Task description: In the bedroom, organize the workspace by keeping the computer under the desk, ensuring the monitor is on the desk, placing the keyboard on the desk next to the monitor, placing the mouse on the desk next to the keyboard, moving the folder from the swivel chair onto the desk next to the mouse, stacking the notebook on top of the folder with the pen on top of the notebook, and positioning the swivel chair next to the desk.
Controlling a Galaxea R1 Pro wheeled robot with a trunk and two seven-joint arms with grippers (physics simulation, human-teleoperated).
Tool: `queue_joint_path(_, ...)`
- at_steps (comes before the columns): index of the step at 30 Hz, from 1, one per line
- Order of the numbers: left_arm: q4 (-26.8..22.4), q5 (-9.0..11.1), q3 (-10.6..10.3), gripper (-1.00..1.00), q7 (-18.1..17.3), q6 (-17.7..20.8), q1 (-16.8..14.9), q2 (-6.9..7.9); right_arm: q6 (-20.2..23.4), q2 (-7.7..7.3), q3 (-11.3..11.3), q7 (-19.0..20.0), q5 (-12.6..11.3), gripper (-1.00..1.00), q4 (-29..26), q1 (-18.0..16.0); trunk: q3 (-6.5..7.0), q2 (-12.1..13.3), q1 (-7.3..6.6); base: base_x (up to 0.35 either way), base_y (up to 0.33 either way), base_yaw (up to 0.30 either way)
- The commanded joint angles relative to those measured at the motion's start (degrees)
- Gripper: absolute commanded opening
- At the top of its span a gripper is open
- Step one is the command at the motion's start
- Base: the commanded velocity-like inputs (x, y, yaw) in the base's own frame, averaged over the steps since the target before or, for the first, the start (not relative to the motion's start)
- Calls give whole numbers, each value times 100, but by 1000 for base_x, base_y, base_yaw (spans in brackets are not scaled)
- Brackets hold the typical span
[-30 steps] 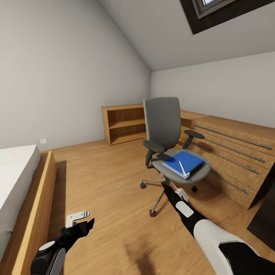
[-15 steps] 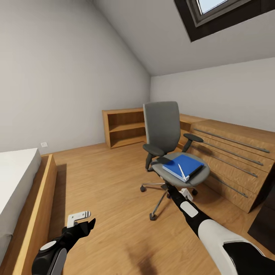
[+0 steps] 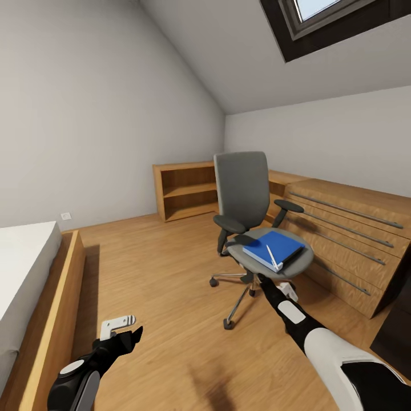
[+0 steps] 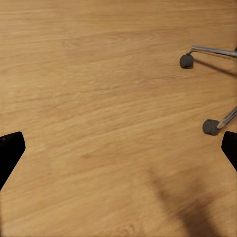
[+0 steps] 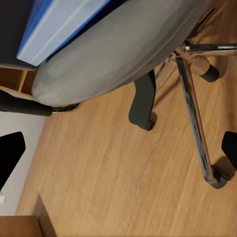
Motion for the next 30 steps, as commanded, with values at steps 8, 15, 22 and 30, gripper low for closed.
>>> queue_joint_path(8, -7, 57, 5, 100, 37, 28, -3, -4, -23, -21, 39, 15, -116, 100, 8, -5, -6, -3, -1, 0, 0, 0)
queue_joint_path(15, -7, 56, 5, 100, 37, 26, -3, -4, -23, -21, 39, 15, -117, 100, 8, -5, -6, -3, -1, 0, 0, 0)
queue_joint_path(22, -7, 56, 5, 100, 37, 24, -3, -4, -23, -21, 39, 10, -116, 100, 8, -5, -6, -3, -1, 116, 0, 0)
queue_joint_path(30, -7, 61, 5, 100, 37, 29, -3, -4, -23, -21, 39, -493, -112, 100, -4, -5, -6, -3, -1, 55, 0, 0)
